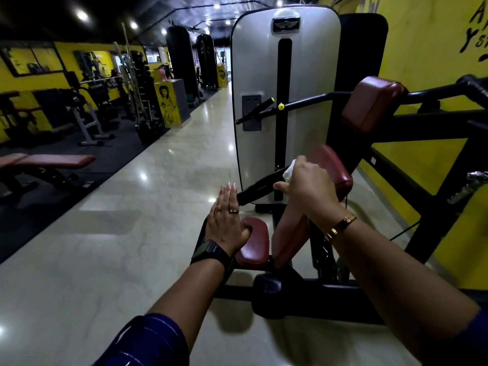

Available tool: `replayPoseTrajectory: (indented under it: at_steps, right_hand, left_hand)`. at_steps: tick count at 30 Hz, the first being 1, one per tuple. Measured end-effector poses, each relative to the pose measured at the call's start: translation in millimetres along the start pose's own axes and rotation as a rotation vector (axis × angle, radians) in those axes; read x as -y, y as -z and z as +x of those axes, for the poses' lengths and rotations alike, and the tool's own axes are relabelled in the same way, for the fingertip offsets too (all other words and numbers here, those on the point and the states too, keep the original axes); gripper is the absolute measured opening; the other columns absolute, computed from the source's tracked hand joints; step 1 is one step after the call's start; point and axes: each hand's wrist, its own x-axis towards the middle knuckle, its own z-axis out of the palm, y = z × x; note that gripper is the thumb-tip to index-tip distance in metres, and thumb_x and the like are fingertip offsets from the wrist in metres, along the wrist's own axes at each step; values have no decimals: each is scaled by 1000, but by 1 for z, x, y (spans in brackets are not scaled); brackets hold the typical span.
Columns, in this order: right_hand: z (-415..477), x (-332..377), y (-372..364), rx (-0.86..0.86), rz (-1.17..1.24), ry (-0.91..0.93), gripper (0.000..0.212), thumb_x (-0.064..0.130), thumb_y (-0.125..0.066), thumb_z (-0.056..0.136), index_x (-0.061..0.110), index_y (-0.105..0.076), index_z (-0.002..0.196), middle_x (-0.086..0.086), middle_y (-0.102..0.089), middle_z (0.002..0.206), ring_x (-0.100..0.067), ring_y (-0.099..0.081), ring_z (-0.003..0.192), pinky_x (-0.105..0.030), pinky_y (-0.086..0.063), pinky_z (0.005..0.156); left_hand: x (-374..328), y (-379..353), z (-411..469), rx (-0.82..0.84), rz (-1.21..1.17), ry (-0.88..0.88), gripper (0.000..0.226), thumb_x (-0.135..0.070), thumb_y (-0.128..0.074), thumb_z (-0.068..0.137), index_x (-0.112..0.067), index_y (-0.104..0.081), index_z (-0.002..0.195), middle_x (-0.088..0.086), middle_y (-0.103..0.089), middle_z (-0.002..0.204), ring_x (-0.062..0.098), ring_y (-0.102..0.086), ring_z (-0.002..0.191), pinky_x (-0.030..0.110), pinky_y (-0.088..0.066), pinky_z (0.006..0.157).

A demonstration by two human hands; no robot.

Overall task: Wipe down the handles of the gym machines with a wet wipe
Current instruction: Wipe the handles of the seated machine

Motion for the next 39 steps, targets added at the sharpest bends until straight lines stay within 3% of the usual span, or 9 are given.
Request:
replayPoseTrajectory:
  at_steps: [3,11,16,20,26,30,34,36,39]
  right_hand:
    - [8,-1,-1,47,80,-12,54,40,-70,85,7,-46,120,-14,-62,120,-34,-58,112,-36,-45,84]
    - [13,-7,-15,63,-44,204,45,36,-64,89,8,-52,122,-11,-50,128,-30,-48,119,-37,-39,98]
    - [5,1,-26,-16,-364,416,40,30,-54,88,8,-50,122,-11,-52,125,-29,-32,134,-41,-13,118]
    - [-11,24,-45,103,-386,585,54,26,-52,89,9,-38,140,-10,-43,138,-28,-28,138,-41,-3,120]
    - [-23,26,-54,120,-429,514,70,39,-42,97,13,-10,154,-7,-4,162,-20,0,149,-34,15,114]
    - [-5,22,-39,-115,-567,294,66,24,-61,87,-4,-38,143,-25,-34,150,-35,-31,141,-41,13,116]
    - [-26,23,-54,-14,-596,297,67,31,-29,104,-5,3,149,-23,7,157,-36,6,147,-46,10,115]
    - [-36,32,-61,64,-559,455,69,38,-27,103,-1,5,150,-18,9,159,-32,10,147,-42,16,112]
    - [-26,36,-57,127,-534,551,65,36,-33,100,9,-9,153,-10,-8,161,-23,0,149,-40,15,114]
  left_hand:
    - [1,0,0,12,-2,2,107,-28,-65,61,-14,-5,149,20,-28,155,34,-28,144,42,-31,114]
    - [-2,2,-1,13,-1,22,102,-32,-53,58,-10,-11,148,21,-34,153,34,-33,141,42,-33,111]
    - [-2,3,0,12,6,16,104,-32,-57,59,-9,-11,150,20,-33,153,33,-34,142,42,-33,112]
    - [-2,6,0,38,11,2,96,-37,-59,79,-7,-7,154,16,-20,159,27,-18,148,34,-21,118]
    - [-2,5,0,-4,42,-24,86,-44,-44,75,2,-24,145,21,-44,147,33,-45,134,37,-39,108]
    - [-3,4,1,-12,-9,13,93,-39,-42,64,-3,-19,147,21,-40,149,33,-42,137,44,-44,105]
    - [0,1,1,2,-12,-2,93,-39,-50,67,-1,-21,147,22,-41,148,33,-41,137,39,-40,109]
    - [2,0,2,-12,11,-22,89,-42,-53,75,1,-21,146,22,-40,149,29,-34,139,36,-33,111]
    - [1,1,2,-20,40,-40,86,-46,-44,75,3,-25,144,22,-44,146,32,-42,136,42,-43,104]
